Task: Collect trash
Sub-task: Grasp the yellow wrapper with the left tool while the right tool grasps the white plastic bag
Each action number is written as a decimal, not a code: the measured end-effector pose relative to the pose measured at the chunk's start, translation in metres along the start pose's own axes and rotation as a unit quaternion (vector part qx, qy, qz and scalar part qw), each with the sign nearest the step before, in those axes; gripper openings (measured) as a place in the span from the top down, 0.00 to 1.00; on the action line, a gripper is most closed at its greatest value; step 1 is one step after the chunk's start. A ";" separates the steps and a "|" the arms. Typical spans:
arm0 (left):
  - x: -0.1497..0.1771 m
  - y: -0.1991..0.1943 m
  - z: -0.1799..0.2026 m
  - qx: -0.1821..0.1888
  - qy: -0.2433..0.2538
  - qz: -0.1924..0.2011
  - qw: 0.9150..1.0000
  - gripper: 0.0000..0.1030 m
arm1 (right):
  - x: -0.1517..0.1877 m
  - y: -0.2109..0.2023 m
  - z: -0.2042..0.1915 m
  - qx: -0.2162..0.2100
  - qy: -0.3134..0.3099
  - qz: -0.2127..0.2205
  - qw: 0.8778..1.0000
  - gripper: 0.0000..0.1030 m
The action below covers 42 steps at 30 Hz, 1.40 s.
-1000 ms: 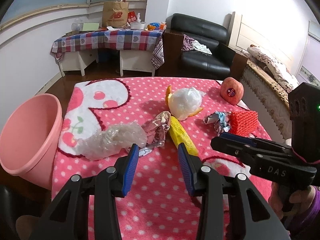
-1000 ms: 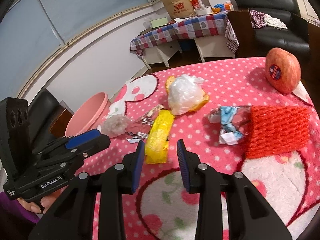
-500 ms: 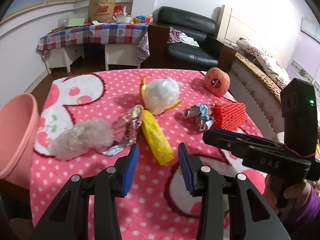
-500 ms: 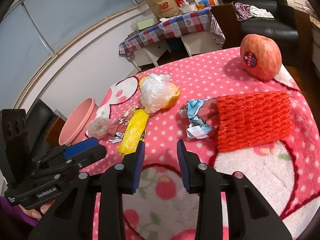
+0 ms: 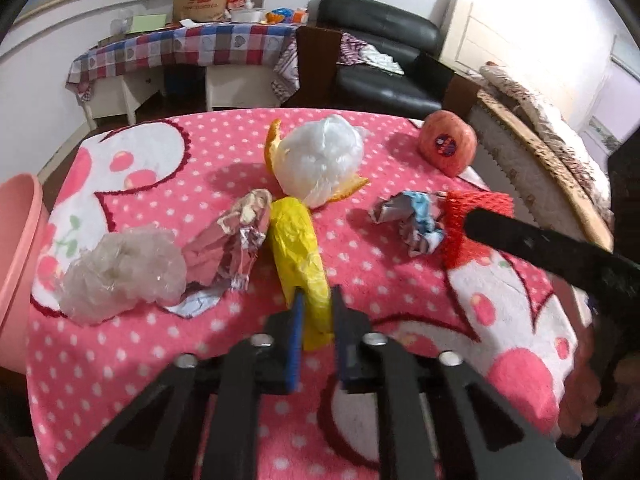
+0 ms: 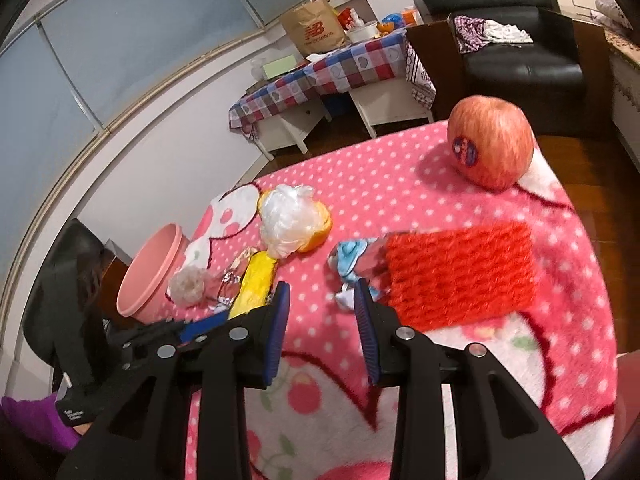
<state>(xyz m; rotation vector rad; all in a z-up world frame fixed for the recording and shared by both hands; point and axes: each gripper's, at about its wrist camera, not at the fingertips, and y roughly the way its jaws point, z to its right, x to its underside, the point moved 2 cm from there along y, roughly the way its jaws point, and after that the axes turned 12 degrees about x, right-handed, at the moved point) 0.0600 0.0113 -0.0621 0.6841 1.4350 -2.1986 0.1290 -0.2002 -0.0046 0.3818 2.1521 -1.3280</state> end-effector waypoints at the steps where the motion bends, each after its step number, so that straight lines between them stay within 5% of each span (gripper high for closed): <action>1: 0.001 -0.003 0.001 0.005 0.002 0.001 1.000 0.91 | -0.001 0.001 0.000 -0.001 0.000 0.000 1.000 0.67; 7: 0.013 -0.033 0.001 0.040 0.009 0.014 0.999 0.91 | 0.002 0.014 -0.012 -0.019 -0.004 -0.022 1.000 0.67; 18: 0.030 -0.075 -0.012 0.026 0.000 0.054 0.998 0.91 | -0.032 0.033 -0.055 -0.021 -0.044 -0.002 0.999 0.67; 21: 0.032 -0.081 -0.014 0.027 -0.006 0.060 0.998 0.91 | -0.047 0.041 -0.063 -0.012 -0.052 0.006 0.999 0.51; 31: 0.032 -0.085 -0.013 0.035 -0.003 0.065 0.997 0.91 | -0.052 0.079 -0.067 0.022 -0.064 -0.017 0.998 0.51; 34: 0.032 -0.086 -0.011 0.035 0.000 0.069 0.997 0.91 | -0.047 0.078 -0.065 0.020 -0.065 -0.019 0.998 0.68; 42: 0.028 -0.089 -0.005 0.035 0.008 0.072 0.997 0.91 | -0.036 0.046 -0.063 0.001 -0.061 0.009 0.998 0.71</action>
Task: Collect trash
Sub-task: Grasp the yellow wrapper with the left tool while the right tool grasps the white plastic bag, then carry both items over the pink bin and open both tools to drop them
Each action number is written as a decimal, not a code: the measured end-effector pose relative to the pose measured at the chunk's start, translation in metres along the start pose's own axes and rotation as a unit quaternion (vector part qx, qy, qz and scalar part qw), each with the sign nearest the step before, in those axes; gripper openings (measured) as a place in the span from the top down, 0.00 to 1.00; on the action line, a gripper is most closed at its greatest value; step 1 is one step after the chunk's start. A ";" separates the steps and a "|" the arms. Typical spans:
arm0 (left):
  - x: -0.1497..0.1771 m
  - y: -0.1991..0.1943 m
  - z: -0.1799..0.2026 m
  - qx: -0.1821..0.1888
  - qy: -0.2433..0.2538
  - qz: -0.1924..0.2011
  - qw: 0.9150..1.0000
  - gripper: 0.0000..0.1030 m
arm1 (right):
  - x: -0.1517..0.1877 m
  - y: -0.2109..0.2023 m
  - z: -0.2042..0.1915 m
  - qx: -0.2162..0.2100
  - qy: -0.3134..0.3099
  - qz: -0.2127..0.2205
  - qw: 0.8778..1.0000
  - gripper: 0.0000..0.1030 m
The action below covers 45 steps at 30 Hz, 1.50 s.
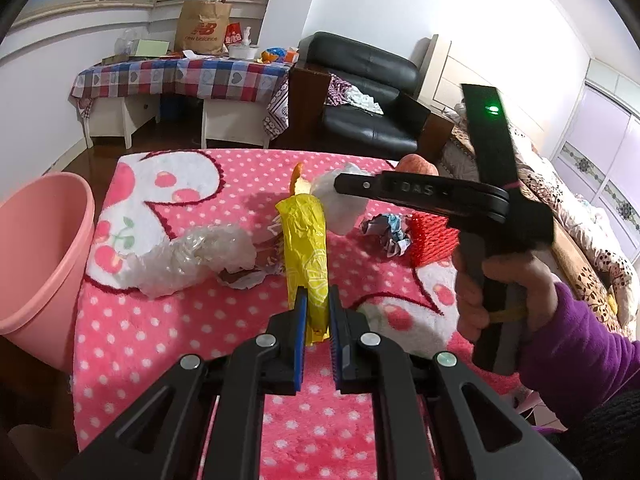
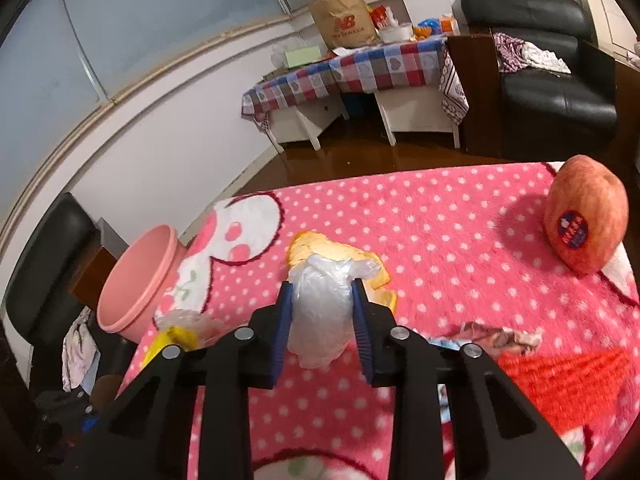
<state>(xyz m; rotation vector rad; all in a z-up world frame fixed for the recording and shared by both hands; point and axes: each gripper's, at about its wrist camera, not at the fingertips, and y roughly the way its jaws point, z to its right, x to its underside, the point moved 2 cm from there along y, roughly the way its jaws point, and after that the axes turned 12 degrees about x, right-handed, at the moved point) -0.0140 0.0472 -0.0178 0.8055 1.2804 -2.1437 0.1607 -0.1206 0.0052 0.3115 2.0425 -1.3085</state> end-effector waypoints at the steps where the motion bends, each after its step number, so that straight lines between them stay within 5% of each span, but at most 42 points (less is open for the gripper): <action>1: -0.001 0.000 0.002 0.000 0.002 0.001 1.000 0.91 | 0.001 -0.005 0.000 -0.001 0.000 0.004 1.000 0.71; 22: -0.011 -0.029 0.024 -0.018 0.028 0.039 0.999 0.91 | 0.014 -0.079 -0.011 -0.036 0.003 0.054 0.998 0.71; 45: -0.010 -0.087 -0.018 -0.055 0.005 0.111 0.992 0.91 | 0.012 -0.066 -0.074 -0.051 -0.045 0.039 0.997 0.71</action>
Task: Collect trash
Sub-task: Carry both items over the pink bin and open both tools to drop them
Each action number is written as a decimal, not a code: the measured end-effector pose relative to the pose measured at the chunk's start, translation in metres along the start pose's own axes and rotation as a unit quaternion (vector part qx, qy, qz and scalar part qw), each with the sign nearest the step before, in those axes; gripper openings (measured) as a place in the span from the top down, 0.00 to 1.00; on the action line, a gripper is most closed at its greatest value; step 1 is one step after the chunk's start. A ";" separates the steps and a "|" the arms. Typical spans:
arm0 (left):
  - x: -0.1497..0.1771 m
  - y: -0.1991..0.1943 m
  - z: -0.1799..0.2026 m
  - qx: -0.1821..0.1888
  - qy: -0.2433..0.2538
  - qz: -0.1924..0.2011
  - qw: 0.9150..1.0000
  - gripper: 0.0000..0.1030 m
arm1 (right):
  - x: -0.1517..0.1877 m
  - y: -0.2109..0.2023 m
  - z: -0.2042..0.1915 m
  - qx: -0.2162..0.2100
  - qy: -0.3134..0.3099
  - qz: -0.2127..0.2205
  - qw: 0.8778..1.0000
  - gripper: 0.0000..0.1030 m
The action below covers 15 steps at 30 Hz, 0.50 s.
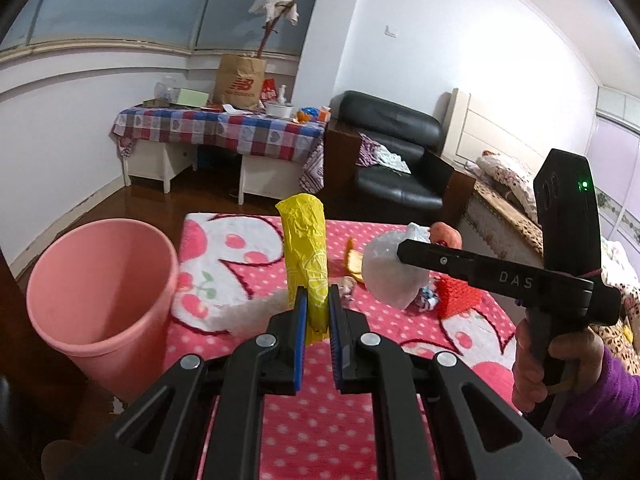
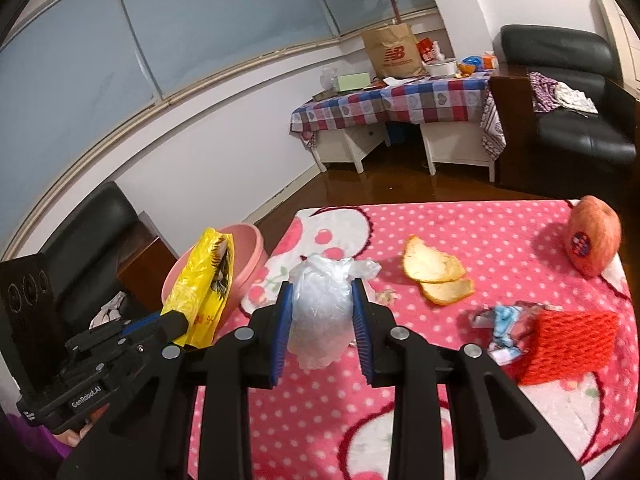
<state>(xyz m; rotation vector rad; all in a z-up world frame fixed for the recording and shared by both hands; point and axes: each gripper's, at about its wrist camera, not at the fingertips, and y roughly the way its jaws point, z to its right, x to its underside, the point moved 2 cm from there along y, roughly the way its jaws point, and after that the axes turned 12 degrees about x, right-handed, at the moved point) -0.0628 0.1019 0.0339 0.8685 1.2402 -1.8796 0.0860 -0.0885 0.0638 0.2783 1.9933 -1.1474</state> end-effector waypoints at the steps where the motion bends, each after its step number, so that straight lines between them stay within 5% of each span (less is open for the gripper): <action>1: 0.000 -0.003 -0.005 -0.003 -0.003 0.004 1.000 0.91 | -0.001 0.003 -0.003 -0.002 -0.001 -0.002 1.000 0.71; 15: -0.003 -0.038 -0.090 -0.084 -0.061 0.045 0.994 0.91 | -0.029 0.065 -0.081 -0.075 -0.034 -0.041 0.996 0.71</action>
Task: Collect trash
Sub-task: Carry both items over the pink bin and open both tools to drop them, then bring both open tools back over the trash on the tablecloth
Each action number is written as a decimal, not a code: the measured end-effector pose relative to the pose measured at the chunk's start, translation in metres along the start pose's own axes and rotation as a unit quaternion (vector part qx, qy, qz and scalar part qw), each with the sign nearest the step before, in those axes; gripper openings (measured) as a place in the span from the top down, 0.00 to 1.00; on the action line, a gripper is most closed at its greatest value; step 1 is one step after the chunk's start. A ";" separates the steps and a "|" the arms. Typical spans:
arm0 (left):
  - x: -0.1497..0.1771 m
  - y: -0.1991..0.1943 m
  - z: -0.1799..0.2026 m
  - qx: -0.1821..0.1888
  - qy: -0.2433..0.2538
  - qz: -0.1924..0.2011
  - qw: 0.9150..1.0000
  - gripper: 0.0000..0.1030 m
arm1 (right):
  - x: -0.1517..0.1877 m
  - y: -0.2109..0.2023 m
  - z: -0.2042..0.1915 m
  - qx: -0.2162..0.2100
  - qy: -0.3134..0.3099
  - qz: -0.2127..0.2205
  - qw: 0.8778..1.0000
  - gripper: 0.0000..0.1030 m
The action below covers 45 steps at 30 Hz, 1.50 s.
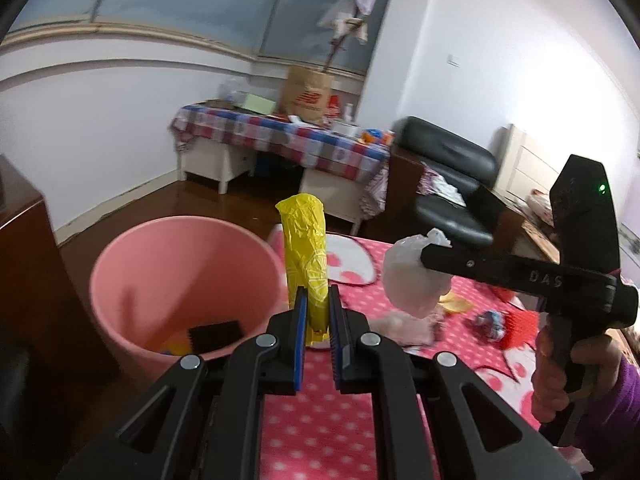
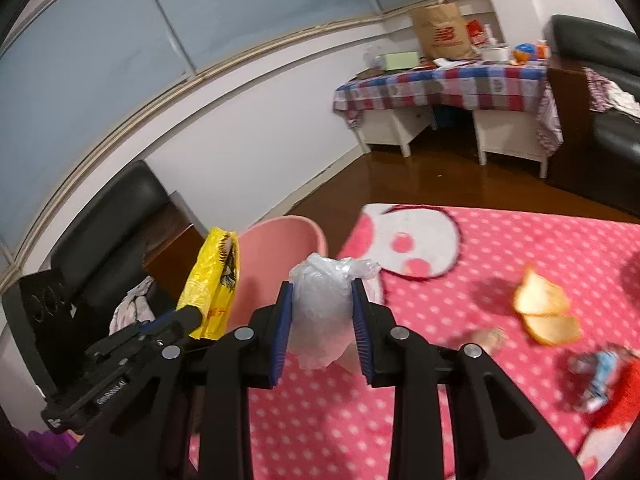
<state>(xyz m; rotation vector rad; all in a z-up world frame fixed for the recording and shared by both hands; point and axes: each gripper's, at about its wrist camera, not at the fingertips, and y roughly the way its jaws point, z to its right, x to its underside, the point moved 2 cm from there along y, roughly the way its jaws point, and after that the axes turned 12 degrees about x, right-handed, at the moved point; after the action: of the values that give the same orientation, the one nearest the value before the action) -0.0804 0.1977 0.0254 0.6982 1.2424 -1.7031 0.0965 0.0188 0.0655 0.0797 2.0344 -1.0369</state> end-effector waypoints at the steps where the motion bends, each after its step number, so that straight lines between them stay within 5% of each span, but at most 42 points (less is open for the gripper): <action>1: 0.000 0.000 -0.006 -0.003 -0.003 -0.001 1.000 0.91 | -0.003 0.005 -0.005 -0.006 -0.002 -0.004 1.000 0.71; 12: 0.002 0.007 -0.077 -0.061 -0.054 0.001 0.997 0.91 | -0.028 0.073 -0.065 -0.050 -0.027 -0.036 0.998 0.71; 17: 0.004 0.006 -0.097 -0.081 -0.078 0.007 0.994 0.64 | -0.028 0.102 -0.072 -0.050 -0.017 -0.071 0.996 0.70; 22: 0.007 0.005 -0.101 -0.084 -0.080 0.006 0.993 0.63 | -0.027 0.110 -0.075 -0.054 -0.019 -0.080 0.995 0.62; 26: 0.008 0.007 -0.098 -0.081 -0.082 0.003 0.993 0.62 | -0.026 0.107 -0.079 -0.057 -0.028 -0.072 0.995 0.55; 45: 0.023 0.012 -0.031 -0.043 -0.063 -0.025 0.997 0.62 | 0.013 0.028 -0.048 -0.028 -0.036 -0.039 0.998 0.55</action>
<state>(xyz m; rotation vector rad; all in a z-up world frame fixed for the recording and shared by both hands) -0.0815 0.2181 -0.0095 0.5038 1.2451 -1.6954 0.0679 0.0670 0.0533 -0.0659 2.0122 -1.0151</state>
